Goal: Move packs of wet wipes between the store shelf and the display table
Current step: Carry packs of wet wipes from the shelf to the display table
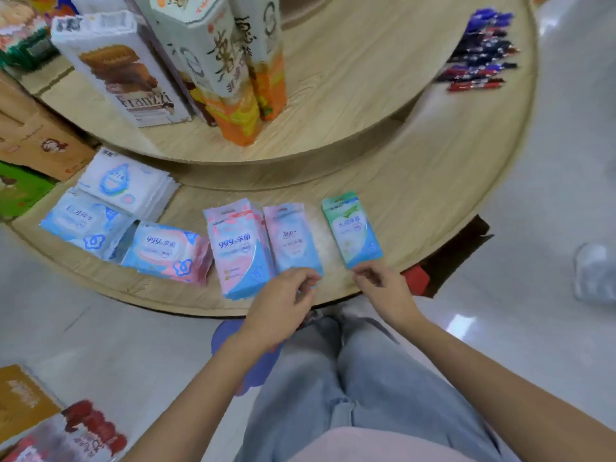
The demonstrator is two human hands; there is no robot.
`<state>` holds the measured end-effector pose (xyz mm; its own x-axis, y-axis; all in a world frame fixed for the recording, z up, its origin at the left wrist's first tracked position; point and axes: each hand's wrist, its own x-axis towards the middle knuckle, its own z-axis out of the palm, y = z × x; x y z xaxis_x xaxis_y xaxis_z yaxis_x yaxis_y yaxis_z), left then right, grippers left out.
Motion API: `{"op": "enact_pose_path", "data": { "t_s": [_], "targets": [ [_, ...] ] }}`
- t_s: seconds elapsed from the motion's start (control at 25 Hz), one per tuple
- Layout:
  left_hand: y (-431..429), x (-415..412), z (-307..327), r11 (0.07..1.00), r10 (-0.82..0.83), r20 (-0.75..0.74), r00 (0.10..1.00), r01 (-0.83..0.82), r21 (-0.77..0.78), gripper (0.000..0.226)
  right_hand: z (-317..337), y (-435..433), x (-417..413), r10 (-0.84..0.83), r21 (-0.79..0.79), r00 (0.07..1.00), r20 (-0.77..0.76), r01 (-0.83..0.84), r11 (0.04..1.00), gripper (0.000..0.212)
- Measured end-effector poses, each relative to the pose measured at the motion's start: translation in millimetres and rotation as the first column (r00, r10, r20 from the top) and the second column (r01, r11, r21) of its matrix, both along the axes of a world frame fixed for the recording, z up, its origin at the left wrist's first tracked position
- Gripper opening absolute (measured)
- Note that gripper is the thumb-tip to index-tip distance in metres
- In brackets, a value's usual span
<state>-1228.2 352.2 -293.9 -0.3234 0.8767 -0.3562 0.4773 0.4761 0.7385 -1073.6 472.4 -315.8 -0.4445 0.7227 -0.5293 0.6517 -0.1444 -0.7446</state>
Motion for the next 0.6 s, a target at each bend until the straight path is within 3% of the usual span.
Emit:
{"op": "enact_pose_path", "data": {
  "t_s": [0.16,0.24,0.32,0.44,0.6],
  "targets": [
    [23.5,52.9,-21.4,0.885,-0.464,-0.096,0.881,0.454,-0.107,0.027,-11.7,-43.8,96.6,-0.070,0.015,0.972,0.223,0.068,0.998,0.023],
    [30.6,79.0,-33.1,0.763,-0.646,-0.146,0.750,0.623,-0.174,0.027,-18.6,-79.0,139.6,-0.033,-0.059,0.928,0.370,0.059,0.997,0.030],
    [32.0,115.9,-39.7,0.599,-0.801,-0.185,0.570,0.764,-0.240,0.026,-19.7,-123.5,183.0,-0.108,-0.110,0.900,0.422,0.169,0.979,0.034],
    [18.0,172.4,-42.1,0.424,-0.903,-0.201,0.379,0.861,-0.282,0.028,-21.9,-201.0,237.3,-0.334,-0.127,0.839,0.429,0.423,0.897,0.034],
    [-37.5,263.5,-39.8,0.221,-0.970,-0.173,0.174,0.923,-0.315,0.034,-20.4,-337.3,308.7,-0.610,-0.165,0.659,0.440,0.727,0.666,0.035]
  ]
}}
